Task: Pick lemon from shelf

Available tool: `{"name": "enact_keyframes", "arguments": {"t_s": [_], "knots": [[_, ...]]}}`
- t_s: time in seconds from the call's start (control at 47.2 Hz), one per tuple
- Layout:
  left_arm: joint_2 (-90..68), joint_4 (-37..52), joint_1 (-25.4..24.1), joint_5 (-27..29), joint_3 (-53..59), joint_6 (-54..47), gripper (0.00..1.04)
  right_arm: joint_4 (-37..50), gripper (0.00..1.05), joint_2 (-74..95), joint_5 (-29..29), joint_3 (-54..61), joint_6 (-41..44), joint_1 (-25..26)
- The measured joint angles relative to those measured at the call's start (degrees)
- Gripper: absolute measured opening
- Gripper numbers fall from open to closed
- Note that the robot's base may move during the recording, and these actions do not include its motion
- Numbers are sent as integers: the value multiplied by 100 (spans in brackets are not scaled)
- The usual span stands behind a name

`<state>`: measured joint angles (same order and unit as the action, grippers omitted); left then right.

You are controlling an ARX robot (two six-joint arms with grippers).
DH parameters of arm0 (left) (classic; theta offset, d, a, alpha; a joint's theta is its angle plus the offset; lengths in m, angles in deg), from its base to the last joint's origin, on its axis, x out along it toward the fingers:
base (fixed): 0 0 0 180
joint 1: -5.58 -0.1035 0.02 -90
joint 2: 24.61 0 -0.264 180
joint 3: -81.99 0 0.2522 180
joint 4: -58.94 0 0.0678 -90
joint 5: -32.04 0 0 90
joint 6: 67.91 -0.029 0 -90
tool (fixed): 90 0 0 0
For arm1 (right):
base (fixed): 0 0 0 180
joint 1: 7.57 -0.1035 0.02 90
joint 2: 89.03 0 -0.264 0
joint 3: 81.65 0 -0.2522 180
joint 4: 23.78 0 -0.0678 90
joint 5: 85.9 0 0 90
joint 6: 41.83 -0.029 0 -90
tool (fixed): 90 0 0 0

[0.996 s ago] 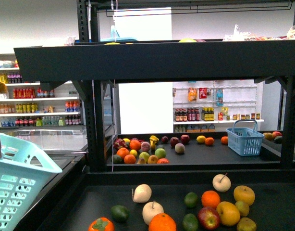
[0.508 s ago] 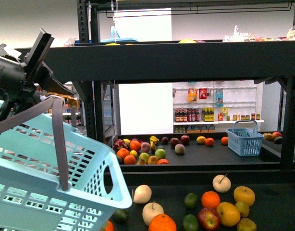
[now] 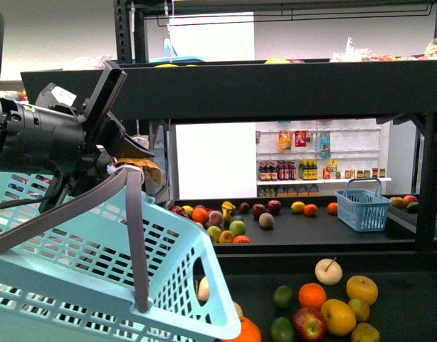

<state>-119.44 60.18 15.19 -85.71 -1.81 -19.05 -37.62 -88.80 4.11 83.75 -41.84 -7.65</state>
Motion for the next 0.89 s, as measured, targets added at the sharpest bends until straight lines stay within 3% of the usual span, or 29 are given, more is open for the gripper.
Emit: {"name": "enact_keyframes", "arguments": {"t_s": [0.106,0.191,0.233,0.339,0.445,0.636,0.89], "knots": [[0,0,50,-79,2,39,13,0,97,0,-4,0,2,-2],[0,0,50,-74,9,52,13,-59,97,551,-951,-142,293,-192],[0,0,46,-61,13,70,13,245,97,1200,-1073,-295,339,-122],[0,0,46,-31,15,59,13,1578,97,3534,-514,-1027,354,332],[0,0,44,-15,15,42,13,2277,97,5508,-46,-1921,356,616],[0,0,37,-39,26,63,13,1462,97,9324,455,-4409,90,817],[0,0,37,-31,33,63,13,844,97,11750,555,-6664,66,660]]}}
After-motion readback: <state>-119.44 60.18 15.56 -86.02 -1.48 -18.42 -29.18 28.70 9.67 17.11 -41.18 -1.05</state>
